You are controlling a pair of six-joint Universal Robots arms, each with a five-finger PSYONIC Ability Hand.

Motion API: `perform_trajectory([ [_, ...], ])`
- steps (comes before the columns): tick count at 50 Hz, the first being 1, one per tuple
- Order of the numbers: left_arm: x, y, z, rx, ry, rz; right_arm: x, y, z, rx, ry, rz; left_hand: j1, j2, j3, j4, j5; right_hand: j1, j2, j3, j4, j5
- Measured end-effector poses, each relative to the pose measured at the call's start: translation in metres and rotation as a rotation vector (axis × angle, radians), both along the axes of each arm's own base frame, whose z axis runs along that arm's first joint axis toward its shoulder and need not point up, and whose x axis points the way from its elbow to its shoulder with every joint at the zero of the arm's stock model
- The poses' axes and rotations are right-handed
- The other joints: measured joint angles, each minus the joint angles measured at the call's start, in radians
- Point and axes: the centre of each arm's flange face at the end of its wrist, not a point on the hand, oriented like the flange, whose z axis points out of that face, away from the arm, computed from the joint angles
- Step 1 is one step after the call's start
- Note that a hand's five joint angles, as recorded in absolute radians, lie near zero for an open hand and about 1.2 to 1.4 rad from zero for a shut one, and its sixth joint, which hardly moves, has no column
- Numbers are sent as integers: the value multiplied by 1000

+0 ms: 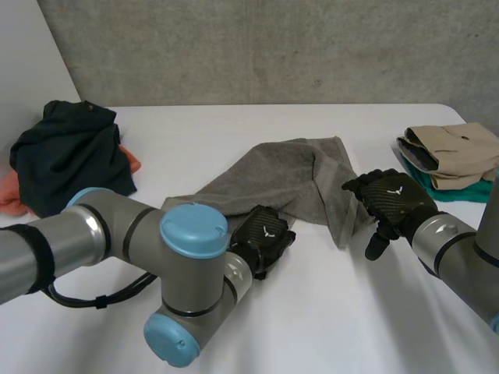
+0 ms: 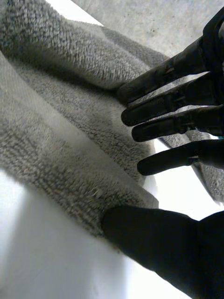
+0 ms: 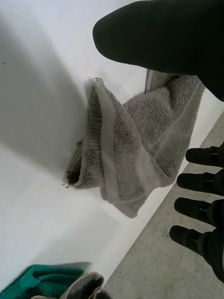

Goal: Fold the laundry.

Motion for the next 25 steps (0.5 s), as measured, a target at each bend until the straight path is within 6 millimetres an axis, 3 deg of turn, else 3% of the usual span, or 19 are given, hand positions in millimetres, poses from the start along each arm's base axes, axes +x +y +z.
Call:
perform_trajectory([
  [1, 0, 0, -1, 0, -1, 1, 0, 0, 0, 0, 1, 0, 179, 165, 165, 168, 165, 0, 0, 0, 0, 0],
  [3, -1, -2, -2, -1, -2, 7, 0, -1, -1, 0, 2, -1, 333, 325, 322, 317, 314, 0, 0, 0, 0, 0],
  [8, -1, -8, 10, -42, 24, 54, 0, -2, 0, -4, 3, -4, 360, 417, 414, 422, 383, 0, 0, 0, 0, 0],
  [13, 1, -18, 57, -155, 131, 131, 0, -3, 2, -12, 1, -4, 360, 417, 414, 422, 383, 0, 0, 0, 0, 0],
  [16, 5, -19, 99, -236, 229, 166, 1, -5, 6, -20, -5, -2, 360, 417, 414, 422, 383, 0, 0, 0, 0, 0],
  [17, 6, -19, 102, -241, 237, 168, 2, -5, 6, -21, -6, -2, 360, 417, 414, 422, 383, 0, 0, 0, 0, 0],
  [20, 12, -15, 141, -295, 330, 182, 4, -7, 12, -26, -20, -5, 360, 417, 414, 422, 383, 0, 0, 0, 0, 0],
  [25, 23, -4, 182, -328, 440, 185, 11, -6, 18, 1, -63, -6, 360, 417, 414, 422, 383, 0, 0, 0, 0, 0],
])
